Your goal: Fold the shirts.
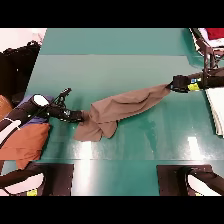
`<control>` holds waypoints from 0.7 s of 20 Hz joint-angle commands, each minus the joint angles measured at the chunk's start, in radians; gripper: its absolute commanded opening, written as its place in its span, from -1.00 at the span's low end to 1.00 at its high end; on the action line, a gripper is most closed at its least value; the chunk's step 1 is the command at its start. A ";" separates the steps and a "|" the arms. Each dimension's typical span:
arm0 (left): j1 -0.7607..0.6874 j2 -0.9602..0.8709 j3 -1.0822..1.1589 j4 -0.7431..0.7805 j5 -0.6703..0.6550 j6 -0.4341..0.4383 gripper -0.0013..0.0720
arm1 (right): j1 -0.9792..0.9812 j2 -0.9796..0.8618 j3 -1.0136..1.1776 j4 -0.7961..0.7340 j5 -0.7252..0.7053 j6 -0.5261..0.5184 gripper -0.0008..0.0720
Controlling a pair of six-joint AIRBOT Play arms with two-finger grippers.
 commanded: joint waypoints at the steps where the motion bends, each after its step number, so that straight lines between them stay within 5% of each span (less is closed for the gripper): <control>1: 0.032 0.023 0.096 -0.014 -0.105 0.001 -0.90 | -0.011 0.001 0.029 0.000 0.006 -0.014 -0.93; 8: 0.278 0.291 0.789 0.012 -0.313 -0.041 -0.90 | -0.042 0.001 0.422 0.000 0.140 -0.029 -0.93; 14: 0.285 0.320 1.344 0.015 -0.307 -0.103 -0.90 | -0.042 0.001 0.710 0.000 0.328 -0.028 -0.93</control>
